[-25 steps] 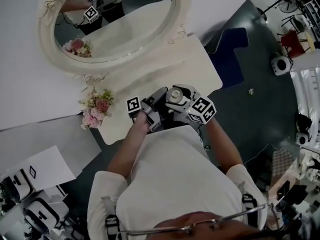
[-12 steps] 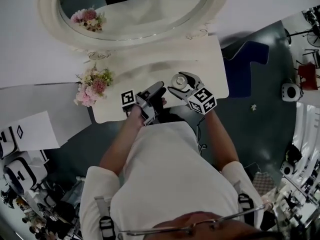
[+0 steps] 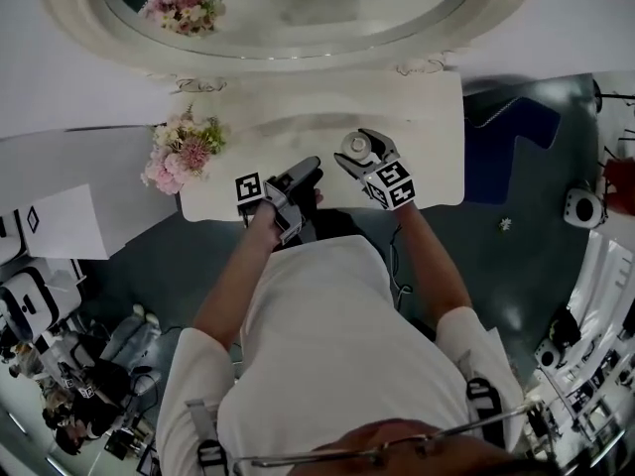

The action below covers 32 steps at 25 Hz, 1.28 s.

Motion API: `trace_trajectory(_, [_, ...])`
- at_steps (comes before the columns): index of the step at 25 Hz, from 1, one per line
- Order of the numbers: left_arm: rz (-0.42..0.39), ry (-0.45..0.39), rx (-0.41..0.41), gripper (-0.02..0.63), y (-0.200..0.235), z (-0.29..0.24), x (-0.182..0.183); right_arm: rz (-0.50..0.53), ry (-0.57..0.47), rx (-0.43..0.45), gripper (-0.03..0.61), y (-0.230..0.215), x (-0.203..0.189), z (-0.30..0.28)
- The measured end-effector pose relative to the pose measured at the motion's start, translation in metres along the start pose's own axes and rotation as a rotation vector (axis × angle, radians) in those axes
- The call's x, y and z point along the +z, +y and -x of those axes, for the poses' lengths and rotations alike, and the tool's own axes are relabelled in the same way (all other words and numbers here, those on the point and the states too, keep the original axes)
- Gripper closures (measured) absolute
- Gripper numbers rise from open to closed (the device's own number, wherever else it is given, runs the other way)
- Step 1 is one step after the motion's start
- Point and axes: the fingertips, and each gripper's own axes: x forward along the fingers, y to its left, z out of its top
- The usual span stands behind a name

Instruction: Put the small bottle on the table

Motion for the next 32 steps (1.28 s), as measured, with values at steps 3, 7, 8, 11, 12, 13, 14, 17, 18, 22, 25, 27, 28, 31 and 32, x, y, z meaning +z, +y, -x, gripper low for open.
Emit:
trace_trajectory(3, [0.016,-0.015,0.015,0.301,0.010,-0.007,0.001,-0.005,0.033,-0.007,0.227,-0.013,-0.020,-0.021])
trace_trajectory(7, [0.032,-0.021,0.032,0.301,0.023,-0.019,0.005,-0.002,0.077,-0.021,0.227,-0.027,-0.045,-0.047])
trace_trajectory(8, [0.034,-0.022,0.037,0.301,0.026,-0.020,0.006,-0.002,0.087,-0.025,0.227,-0.030,-0.051,-0.053])
trace_trajectory(11, [0.039,-0.027,0.044,0.301,0.031,-0.023,0.008,-0.001,0.106,-0.036,0.227,-0.034,-0.062,-0.067])
trace_trajectory(12, [0.041,-0.032,0.044,0.301,0.031,-0.023,0.009,-0.001,0.109,-0.039,0.227,-0.036,-0.064,-0.070])
trace_trajectory(13, [0.043,-0.036,0.043,0.301,0.030,-0.023,0.008,-0.002,0.112,-0.043,0.227,-0.038,-0.066,-0.073])
trace_trajectory(14, [0.046,-0.041,0.043,0.302,0.030,-0.024,0.008,-0.003,0.116,-0.046,0.227,-0.040,-0.068,-0.076])
trace_trajectory(17, [0.049,-0.055,0.047,0.302,0.030,-0.024,0.009,-0.007,0.130,-0.055,0.227,-0.046,-0.074,-0.084])
trace_trajectory(18, [0.050,-0.060,0.047,0.302,0.030,-0.023,0.010,-0.009,0.133,-0.058,0.227,-0.048,-0.076,-0.087])
trace_trajectory(22, [0.058,-0.075,0.047,0.302,0.031,-0.022,0.010,-0.015,0.145,-0.062,0.228,-0.050,-0.082,-0.091])
trace_trajectory(25, [0.062,-0.078,0.050,0.302,0.031,-0.021,0.012,-0.017,0.150,-0.067,0.227,-0.052,-0.083,-0.093])
trace_trajectory(27, [0.070,-0.079,0.047,0.302,0.030,-0.021,0.012,-0.019,0.154,-0.070,0.227,-0.051,-0.085,-0.095])
trace_trajectory(28, [0.073,-0.078,0.046,0.302,0.030,-0.021,0.012,-0.014,0.158,-0.068,0.227,-0.050,-0.087,-0.097])
trace_trajectory(31, [0.071,-0.073,0.045,0.302,0.030,-0.024,0.013,0.016,0.168,-0.062,0.227,-0.046,-0.089,-0.100])
trace_trajectory(32, [0.072,-0.072,0.044,0.302,0.030,-0.025,0.013,0.020,0.168,-0.062,0.227,-0.046,-0.088,-0.101])
